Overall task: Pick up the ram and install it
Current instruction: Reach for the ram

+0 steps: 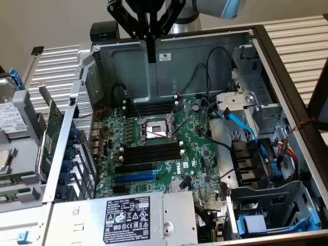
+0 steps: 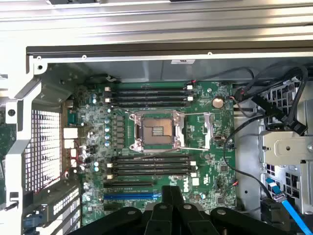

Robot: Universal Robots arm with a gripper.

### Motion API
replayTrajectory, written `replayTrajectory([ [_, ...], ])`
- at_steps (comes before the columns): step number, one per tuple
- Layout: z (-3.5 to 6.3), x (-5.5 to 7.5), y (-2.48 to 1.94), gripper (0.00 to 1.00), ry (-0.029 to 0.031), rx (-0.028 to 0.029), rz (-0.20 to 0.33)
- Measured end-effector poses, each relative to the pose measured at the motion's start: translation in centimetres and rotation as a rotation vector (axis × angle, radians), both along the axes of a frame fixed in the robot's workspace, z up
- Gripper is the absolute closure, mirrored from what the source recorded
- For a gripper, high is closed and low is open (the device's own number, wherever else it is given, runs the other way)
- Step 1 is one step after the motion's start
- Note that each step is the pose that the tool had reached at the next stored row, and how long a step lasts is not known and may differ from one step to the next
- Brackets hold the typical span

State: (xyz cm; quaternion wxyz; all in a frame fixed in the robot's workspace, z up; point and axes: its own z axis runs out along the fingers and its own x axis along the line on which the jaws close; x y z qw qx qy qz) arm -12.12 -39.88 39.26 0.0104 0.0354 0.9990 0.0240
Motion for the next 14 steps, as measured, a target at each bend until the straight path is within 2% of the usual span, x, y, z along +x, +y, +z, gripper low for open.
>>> replayTrajectory([
  [14, 0.01, -0.15, 0.0, 0.89, 0.0, -0.0002, 0.0],
])
